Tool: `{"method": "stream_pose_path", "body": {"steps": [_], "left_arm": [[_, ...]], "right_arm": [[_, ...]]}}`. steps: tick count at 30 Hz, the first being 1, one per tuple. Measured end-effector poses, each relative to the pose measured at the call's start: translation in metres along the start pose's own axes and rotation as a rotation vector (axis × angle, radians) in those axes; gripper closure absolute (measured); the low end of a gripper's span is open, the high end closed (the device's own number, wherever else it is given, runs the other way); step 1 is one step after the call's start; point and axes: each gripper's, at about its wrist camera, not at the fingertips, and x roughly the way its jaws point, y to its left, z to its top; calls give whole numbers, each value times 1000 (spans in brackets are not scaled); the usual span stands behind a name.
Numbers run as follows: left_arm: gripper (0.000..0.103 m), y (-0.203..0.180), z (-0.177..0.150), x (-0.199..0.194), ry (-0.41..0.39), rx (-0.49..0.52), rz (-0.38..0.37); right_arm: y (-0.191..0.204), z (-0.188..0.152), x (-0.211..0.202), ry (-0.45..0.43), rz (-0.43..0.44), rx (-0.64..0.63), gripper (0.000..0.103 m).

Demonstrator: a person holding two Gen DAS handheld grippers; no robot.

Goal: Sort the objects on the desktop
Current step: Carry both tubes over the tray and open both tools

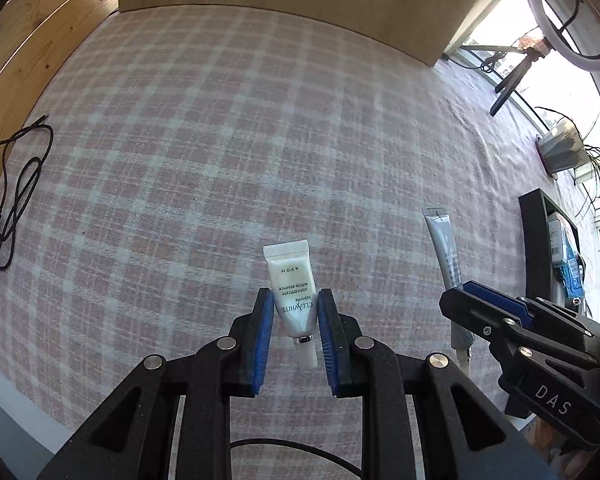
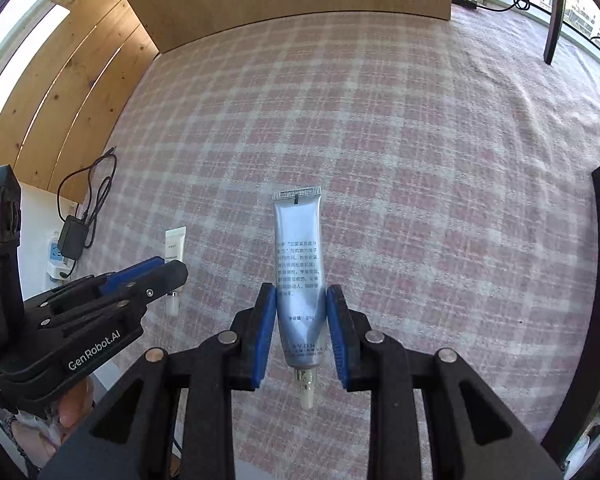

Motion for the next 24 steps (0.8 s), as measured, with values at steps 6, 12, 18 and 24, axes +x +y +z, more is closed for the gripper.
{"method": "stream_pose_path", "body": {"steps": [6, 12, 18, 24], "left_arm": [[82, -97, -5, -7, 8, 111, -60], [82, -219, -14, -5, 20, 245, -128], [82, -308, -39, -13, 32, 378, -174], [82, -384, -46, -13, 40, 459, -213]], "right_arm": [[-63, -29, -47, -65, -20, 70, 77], [-138, -62, -96, -130, -53, 173, 77], [-220, -91, -146, -195, -100, 289, 77], [-289, -112, -189, -242, -153, 373, 77]]}}
